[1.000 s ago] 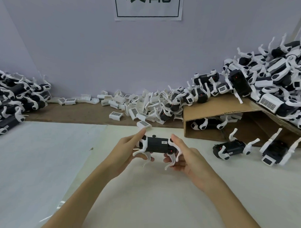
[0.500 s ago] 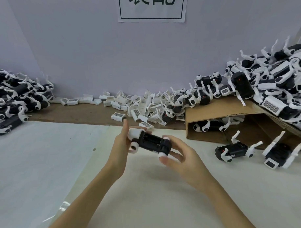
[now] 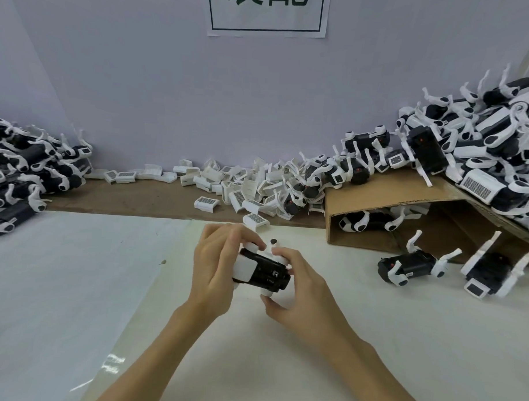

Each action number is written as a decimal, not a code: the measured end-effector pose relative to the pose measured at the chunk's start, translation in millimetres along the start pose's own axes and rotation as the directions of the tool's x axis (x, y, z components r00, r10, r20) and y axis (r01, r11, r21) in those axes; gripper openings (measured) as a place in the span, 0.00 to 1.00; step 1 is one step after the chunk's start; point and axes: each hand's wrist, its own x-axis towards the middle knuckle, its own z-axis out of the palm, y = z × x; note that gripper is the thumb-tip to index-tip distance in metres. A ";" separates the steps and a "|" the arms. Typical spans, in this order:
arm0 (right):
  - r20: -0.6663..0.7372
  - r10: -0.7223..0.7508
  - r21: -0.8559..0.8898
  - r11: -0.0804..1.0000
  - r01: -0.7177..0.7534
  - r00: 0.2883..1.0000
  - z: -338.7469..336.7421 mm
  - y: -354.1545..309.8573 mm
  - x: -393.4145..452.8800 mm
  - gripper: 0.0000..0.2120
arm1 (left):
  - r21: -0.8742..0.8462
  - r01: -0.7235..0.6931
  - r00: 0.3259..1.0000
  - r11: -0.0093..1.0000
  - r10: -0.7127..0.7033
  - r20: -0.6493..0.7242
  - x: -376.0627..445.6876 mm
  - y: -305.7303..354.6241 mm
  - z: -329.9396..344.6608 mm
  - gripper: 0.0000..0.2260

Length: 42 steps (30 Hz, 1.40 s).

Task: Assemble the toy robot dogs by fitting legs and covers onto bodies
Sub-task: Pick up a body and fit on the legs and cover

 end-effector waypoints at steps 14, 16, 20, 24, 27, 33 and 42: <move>-0.027 0.020 0.071 0.997 -0.018 0.999 -12.5 5.2 5.1 0.32 | 0.138 -0.054 0.990 0.989 0.035 0.137 7.8 -8.8 -8.2 0.25; -0.032 -0.086 -0.039 0.996 0.084 0.996 -5.1 -5.7 3.3 0.34 | -0.064 0.175 0.983 0.983 -0.170 0.068 6.8 -10.0 -5.4 0.28; -0.029 -0.315 -0.193 0.933 0.304 0.949 8.3 -18.6 5.4 0.36 | -0.440 0.331 0.916 0.835 -0.396 -0.063 15.3 -15.0 -13.8 0.32; -0.099 -0.221 0.212 0.948 0.237 0.970 15.8 -22.7 20.7 0.27 | -0.722 0.453 0.768 0.522 -0.640 0.019 27.2 -29.7 -35.8 0.33; -0.117 -0.091 0.107 0.989 0.103 0.989 25.7 -17.0 53.4 0.19 | -0.773 0.502 0.583 0.388 -0.812 -0.029 25.8 -39.0 -40.8 0.30; 0.262 0.214 -0.536 0.843 -0.043 0.941 38.2 6.0 126.3 0.21 | -0.770 0.593 0.338 0.236 -0.941 -0.028 24.7 -44.9 -45.7 0.30; 0.125 0.047 -0.307 0.952 -0.006 0.991 18.6 20.8 99.0 0.20 | -0.685 0.684 0.332 0.249 -0.943 -0.012 24.4 -49.5 -39.0 0.31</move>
